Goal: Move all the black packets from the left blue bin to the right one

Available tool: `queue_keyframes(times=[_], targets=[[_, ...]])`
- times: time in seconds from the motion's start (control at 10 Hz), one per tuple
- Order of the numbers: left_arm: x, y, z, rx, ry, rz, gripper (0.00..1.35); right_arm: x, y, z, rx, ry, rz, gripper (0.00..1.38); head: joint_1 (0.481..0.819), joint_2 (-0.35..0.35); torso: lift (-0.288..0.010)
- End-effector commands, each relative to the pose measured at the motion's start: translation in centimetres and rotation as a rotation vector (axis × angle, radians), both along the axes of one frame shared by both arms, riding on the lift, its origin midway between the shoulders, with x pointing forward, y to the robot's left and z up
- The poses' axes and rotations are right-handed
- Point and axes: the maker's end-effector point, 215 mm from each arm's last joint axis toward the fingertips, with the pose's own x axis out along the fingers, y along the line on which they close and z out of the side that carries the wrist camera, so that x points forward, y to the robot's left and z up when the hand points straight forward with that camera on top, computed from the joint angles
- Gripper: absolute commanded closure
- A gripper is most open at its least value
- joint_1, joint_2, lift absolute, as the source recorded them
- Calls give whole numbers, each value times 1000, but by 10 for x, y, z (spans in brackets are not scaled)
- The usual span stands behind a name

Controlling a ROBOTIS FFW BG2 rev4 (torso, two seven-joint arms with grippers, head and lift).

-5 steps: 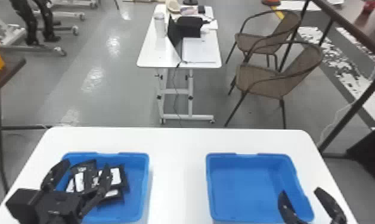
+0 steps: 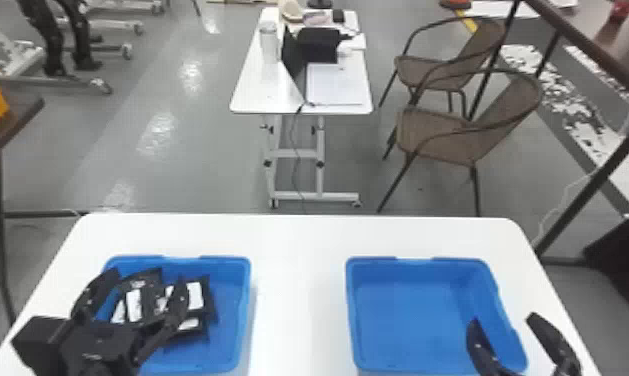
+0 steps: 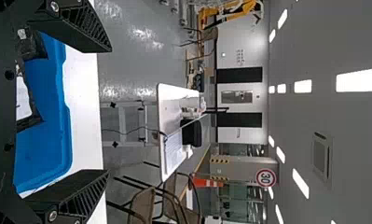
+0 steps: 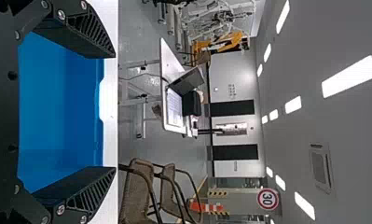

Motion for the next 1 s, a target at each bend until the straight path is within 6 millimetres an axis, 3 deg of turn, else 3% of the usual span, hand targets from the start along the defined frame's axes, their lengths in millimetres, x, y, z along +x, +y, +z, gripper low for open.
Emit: queue_keyframes(times=[0.0, 0.2, 0.4, 0.6, 0.9], targets=[[0, 0, -1, -2, 2, 0, 99, -1, 0, -1, 0, 3, -1, 162, 695, -20, 0], [0, 0, -1, 0, 2, -1, 99, 0, 1, -1, -1, 3, 0, 162, 695, -21, 0], [1, 10, -13, 6, 40, 16, 99, -1, 0, -2, 2, 4, -1, 162, 695, -20, 0], [10, 26, -36, -8, 105, 26, 99, 0, 0, -3, 6, 7, -2, 162, 695, -5, 0], [20, 32, -83, -12, 259, 8, 99, 0, 4, -10, 12, 28, 9, 162, 695, 21, 0]])
